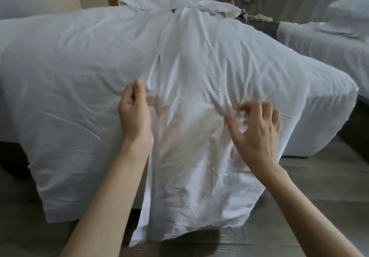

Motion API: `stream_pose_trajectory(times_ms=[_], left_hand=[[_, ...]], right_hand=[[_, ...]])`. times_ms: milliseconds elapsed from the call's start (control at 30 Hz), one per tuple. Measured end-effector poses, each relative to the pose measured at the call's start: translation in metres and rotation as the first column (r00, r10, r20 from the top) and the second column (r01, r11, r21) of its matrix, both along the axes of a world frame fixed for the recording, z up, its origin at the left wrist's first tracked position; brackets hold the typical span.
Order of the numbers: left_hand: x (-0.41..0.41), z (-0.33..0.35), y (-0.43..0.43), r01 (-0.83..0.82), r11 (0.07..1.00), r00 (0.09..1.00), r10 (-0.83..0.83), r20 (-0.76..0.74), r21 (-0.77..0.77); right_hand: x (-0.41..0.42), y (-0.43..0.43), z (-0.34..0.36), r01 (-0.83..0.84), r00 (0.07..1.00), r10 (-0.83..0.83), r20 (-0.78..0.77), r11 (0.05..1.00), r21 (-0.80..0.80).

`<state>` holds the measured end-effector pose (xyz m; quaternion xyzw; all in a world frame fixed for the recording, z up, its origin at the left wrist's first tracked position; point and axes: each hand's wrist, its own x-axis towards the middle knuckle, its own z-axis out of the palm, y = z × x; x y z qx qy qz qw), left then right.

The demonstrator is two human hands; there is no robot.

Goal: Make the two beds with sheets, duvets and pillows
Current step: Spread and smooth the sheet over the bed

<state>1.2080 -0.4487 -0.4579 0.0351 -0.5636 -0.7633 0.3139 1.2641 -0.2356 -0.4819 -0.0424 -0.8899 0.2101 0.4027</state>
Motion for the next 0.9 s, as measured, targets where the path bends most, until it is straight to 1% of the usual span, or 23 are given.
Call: stream_pose_trajectory(times_ms=[33,67,133,167,233,300,367,433,467,500,533,600,633,700,800,833,900], left_hand=[[-0.001,-0.001,-0.001,0.018,0.997,0.999,-0.02,0.028,0.071],[-0.001,-0.002,-0.001,0.025,0.996,0.997,-0.031,0.064,0.09],[0.001,-0.005,0.001,0.014,1.0,0.996,-0.015,0.093,0.009],[0.0,-0.008,0.001,0.002,1.0,0.995,0.001,0.096,-0.026],[-0.002,-0.008,0.0,-0.022,0.998,0.992,0.03,0.122,-0.06],[-0.006,-0.007,-0.002,-0.046,0.995,0.989,0.056,0.135,-0.083],[-0.01,-0.006,0.002,-0.051,0.994,0.985,0.066,0.161,-0.095],[-0.003,-0.001,0.012,-0.051,0.99,0.985,0.071,0.156,-0.128],[0.001,0.002,0.017,-0.07,0.983,0.983,0.097,0.155,-0.169],[0.003,0.0,0.02,-0.092,0.973,0.98,0.126,0.157,-0.21],[0.007,0.001,0.024,-0.11,0.966,0.977,0.149,0.152,-0.234],[0.011,0.007,0.024,-0.152,0.957,0.975,0.186,0.119,-0.249],[0.012,0.01,0.022,-0.185,0.948,0.974,0.213,0.081,-0.26],[0.015,0.02,0.018,-0.244,0.924,0.966,0.26,0.017,-0.293],[0.022,0.027,0.014,-0.284,0.883,0.958,0.277,-0.074,-0.373],[0.022,0.021,0.013,-0.273,0.863,0.96,0.272,-0.066,-0.426],[0.02,-0.004,0.011,-0.185,0.808,0.969,0.246,0.035,-0.56]], right_hand=[[0.003,0.007,-0.001,0.021,1.0,-0.021,0.003,0.998,-0.055],[0.005,0.012,-0.002,0.046,0.999,-0.047,0.0,0.994,-0.098],[0.006,0.02,-0.004,0.102,0.995,-0.102,0.014,0.983,-0.152],[0.005,0.022,-0.004,0.13,0.991,-0.122,0.054,0.973,-0.189],[0.004,0.025,0.0,0.168,0.98,-0.122,0.156,0.931,-0.324],[0.0,0.028,0.007,0.174,0.979,-0.103,0.175,0.873,-0.456],[-0.004,0.03,0.011,0.185,0.978,-0.107,0.179,0.841,-0.509],[-0.007,0.033,0.016,0.192,0.976,-0.104,0.189,0.819,-0.54],[-0.008,0.034,0.018,0.194,0.976,-0.107,0.189,0.82,-0.539],[-0.007,0.037,0.021,0.205,0.974,-0.125,0.188,0.841,-0.501],[-0.005,0.039,0.026,0.218,0.972,-0.153,0.18,0.875,-0.433],[0.001,0.049,0.037,0.197,0.98,-0.173,0.1,0.921,-0.335],[0.006,0.055,0.044,0.166,0.986,-0.16,0.047,0.923,-0.348],[0.013,0.071,0.061,0.089,0.988,-0.137,-0.074,0.887,-0.453],[0.012,0.094,0.063,0.039,0.973,-0.162,-0.166,0.82,-0.571],[0.01,0.098,0.054,0.029,0.971,-0.162,-0.174,0.806,-0.591],[0.003,0.1,0.026,0.046,0.977,-0.162,-0.137,0.791,-0.61]])
